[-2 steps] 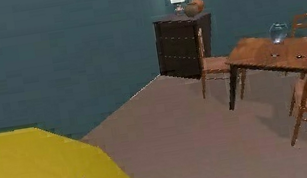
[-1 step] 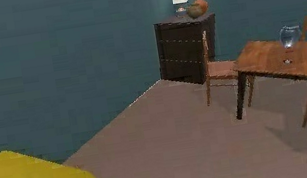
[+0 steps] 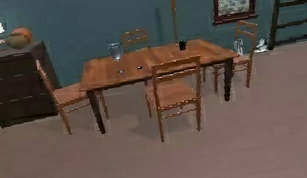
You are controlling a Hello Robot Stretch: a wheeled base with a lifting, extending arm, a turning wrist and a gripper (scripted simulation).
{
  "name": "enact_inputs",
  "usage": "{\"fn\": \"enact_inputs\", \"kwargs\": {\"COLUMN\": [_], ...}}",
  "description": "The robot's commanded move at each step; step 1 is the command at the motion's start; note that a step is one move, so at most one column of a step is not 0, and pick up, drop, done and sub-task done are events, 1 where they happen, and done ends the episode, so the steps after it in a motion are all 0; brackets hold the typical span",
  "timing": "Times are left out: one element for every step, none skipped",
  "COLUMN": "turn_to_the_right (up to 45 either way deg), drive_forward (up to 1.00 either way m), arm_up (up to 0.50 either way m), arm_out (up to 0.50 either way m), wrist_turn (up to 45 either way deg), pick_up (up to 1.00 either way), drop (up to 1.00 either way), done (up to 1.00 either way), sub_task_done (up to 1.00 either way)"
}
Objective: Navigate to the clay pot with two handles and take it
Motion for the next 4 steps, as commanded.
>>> {"fn": "enact_inputs", "kwargs": {"turn_to_the_right": [45.0, 39.0, 0.0, -45.0], "drive_forward": [0.00, 0.00, 0.15, 0.00], "arm_up": [0.00, 0.00, 0.00, 0.00], "arm_out": [0.00, 0.00, 0.00, 0.00], "wrist_turn": [0.0, 0.0, 0.0, 0.0], "pick_up": [0.00, 0.00, 0.00, 0.00], "drop": [0.00, 0.00, 0.00, 0.00], "done": [0.00, 0.00, 0.00, 0.00], "sub_task_done": [0.00, 0.00, 0.00, 0.00]}}
